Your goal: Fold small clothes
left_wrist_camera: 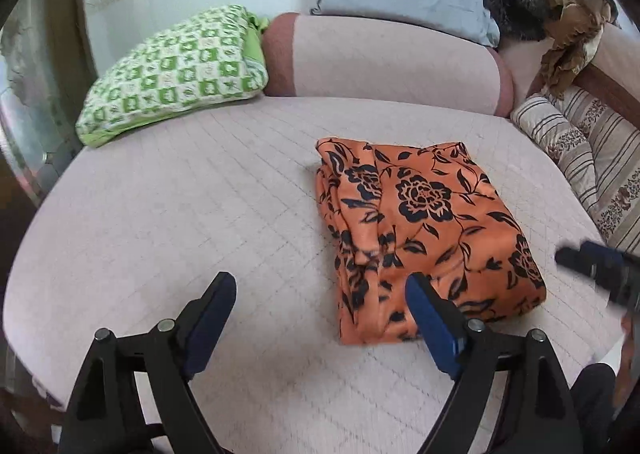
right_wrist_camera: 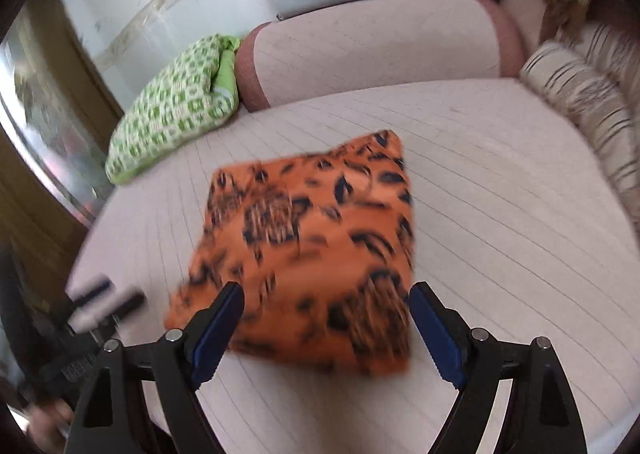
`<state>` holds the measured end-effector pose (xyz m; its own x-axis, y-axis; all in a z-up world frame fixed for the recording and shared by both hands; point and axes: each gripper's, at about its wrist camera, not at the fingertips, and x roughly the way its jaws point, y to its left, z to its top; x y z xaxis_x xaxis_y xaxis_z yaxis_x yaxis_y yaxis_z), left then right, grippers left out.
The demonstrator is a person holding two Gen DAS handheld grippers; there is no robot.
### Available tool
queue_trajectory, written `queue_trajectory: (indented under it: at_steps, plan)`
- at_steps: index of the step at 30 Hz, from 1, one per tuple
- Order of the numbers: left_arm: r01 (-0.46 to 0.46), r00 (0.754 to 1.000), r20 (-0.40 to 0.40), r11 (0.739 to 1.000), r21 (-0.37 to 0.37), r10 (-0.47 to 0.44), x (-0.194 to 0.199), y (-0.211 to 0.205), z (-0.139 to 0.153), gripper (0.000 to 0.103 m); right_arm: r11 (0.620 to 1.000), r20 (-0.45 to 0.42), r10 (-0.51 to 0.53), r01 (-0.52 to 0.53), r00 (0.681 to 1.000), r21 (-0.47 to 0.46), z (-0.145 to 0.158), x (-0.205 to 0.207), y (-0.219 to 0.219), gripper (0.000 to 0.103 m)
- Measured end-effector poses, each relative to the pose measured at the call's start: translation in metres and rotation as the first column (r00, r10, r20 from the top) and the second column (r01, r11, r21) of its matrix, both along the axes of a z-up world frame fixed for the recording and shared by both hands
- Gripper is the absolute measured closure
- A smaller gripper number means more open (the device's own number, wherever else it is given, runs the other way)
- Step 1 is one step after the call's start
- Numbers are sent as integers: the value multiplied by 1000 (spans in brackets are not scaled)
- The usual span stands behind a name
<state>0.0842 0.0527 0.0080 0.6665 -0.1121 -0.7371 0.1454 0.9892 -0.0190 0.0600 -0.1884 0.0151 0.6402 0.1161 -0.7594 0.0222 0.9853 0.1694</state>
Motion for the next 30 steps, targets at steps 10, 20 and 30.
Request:
queue_trajectory:
  at_steps: [10,20,30]
  plan:
    - [-20,1000,9,999,-31,20,-40,-13,24,16,977,-9,-13,11,1000,-211,11,-53,30,14]
    - [-44,998,43,999,-6,45,-44,-18,38,16,973,17,-22,26,1000,-229,28,-59,29,14]
    - [-41,999,23,999,9,41,-40,-23,36,16,974,18,-29,33,999,-222,30,-53,32,14]
